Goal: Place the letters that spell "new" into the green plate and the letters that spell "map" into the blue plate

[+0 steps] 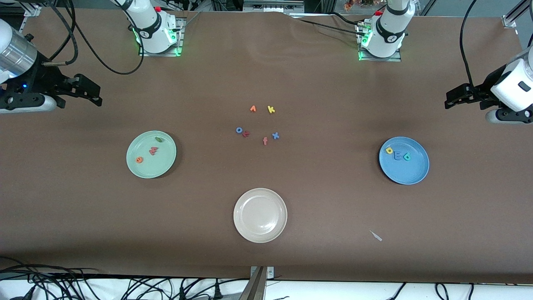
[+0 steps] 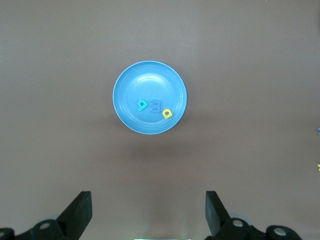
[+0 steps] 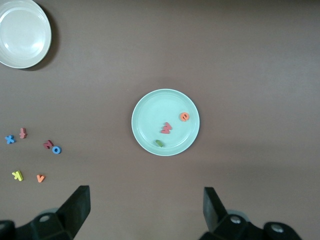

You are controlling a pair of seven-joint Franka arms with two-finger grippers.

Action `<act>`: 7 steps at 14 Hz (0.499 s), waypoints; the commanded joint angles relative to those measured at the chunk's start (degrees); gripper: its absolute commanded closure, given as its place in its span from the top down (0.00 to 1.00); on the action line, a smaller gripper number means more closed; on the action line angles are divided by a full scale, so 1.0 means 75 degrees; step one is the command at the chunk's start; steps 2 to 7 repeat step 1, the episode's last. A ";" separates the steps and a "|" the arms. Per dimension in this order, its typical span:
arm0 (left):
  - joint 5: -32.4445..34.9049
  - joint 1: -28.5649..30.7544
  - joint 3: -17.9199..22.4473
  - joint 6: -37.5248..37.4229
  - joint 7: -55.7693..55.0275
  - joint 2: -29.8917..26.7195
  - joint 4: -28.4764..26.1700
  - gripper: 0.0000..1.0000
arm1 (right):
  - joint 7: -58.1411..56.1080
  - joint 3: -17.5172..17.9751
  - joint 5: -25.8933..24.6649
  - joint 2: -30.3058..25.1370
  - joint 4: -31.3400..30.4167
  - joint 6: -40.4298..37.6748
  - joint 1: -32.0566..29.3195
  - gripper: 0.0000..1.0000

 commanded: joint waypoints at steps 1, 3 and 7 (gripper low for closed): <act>-0.0193 -0.0030 0.0051 -0.0072 0.0058 -0.0051 -0.0006 1.00 | -0.0066 0.0056 -0.0152 -0.0001 0.0086 -0.0170 -0.0036 1.00; -0.0193 -0.0030 0.0051 -0.0072 0.0058 -0.0051 -0.0006 1.00 | -0.0066 0.0056 -0.0152 -0.0001 0.0086 -0.0170 -0.0036 1.00; -0.0193 -0.0030 0.0051 -0.0072 0.0058 -0.0051 -0.0006 1.00 | -0.0066 0.0056 -0.0152 -0.0001 0.0086 -0.0170 -0.0036 1.00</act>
